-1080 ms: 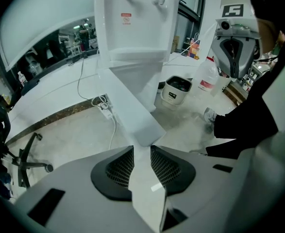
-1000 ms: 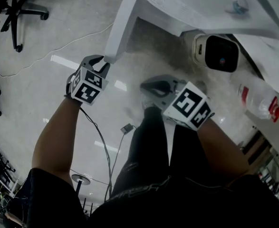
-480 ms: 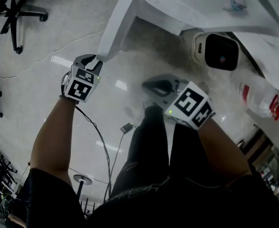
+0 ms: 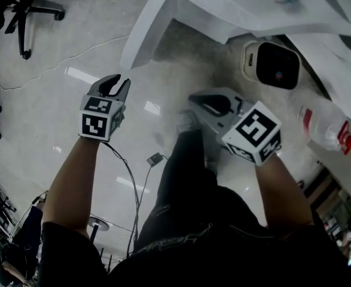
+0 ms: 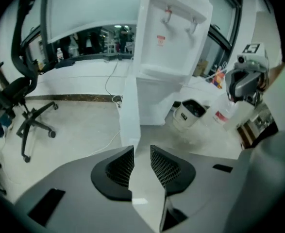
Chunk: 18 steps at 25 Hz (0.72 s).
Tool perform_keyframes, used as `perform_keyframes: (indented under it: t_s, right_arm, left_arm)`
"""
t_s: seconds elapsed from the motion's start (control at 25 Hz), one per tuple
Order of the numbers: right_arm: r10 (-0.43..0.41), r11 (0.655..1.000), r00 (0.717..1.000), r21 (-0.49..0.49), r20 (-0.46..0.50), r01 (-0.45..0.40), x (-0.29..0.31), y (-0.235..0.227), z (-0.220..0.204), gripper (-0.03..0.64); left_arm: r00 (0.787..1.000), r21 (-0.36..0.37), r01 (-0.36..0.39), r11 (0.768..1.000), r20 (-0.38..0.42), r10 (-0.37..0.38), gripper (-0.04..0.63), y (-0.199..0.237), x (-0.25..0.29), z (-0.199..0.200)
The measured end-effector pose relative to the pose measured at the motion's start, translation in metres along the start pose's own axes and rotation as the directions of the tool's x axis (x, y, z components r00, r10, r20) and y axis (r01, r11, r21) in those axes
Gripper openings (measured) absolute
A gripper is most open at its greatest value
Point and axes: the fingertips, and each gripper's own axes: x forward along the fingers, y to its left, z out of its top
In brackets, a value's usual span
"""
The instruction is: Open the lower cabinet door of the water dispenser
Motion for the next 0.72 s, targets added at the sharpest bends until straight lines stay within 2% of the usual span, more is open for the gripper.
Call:
perform_keyframes:
  t_s: [0.12,0.24,0.36,0.48,0.6,0.72]
  right_arm:
    - [0.000,1.000,0.999,-0.030,0.046,0.002,-0.033,0.015,0.007,0.014]
    - [-0.004,0.999,0.991,-0.049,0.132,0.011,-0.075,0.040,0.024,0.014]
    - [0.010,0.999,0.978,-0.051,0.207,0.001,-0.125,0.077,0.037,0.014]
    - [0.022,0.997,0.965,-0.080,0.261,-0.001,-0.181,0.120,0.050,0.014]
    - [0.050,0.996,0.945,-0.086,0.324,-0.023,-0.243,0.171,0.062,0.014]
    - [0.051,0.993,0.905,-0.121,0.422,0.000,-0.309,0.214,0.078,0.014]
  left_arm:
    - [0.987,-0.138,0.066,0.988,0.156,-0.045,0.104,-0.050,-0.041,0.024]
    - [0.949,-0.177,0.160,0.971,0.298,-0.102,0.104,-0.110,-0.091,0.056]
    - [0.896,-0.172,0.275,0.946,0.402,-0.187,0.103,-0.179,-0.149,0.087]
    - [0.835,-0.128,0.363,0.923,0.484,-0.261,0.082,-0.246,-0.214,0.119]
    - [0.786,-0.119,0.400,0.909,0.554,-0.273,0.057,-0.300,-0.285,0.140]
    - [0.719,-0.070,0.411,0.909,0.637,-0.276,0.033,-0.345,-0.361,0.159]
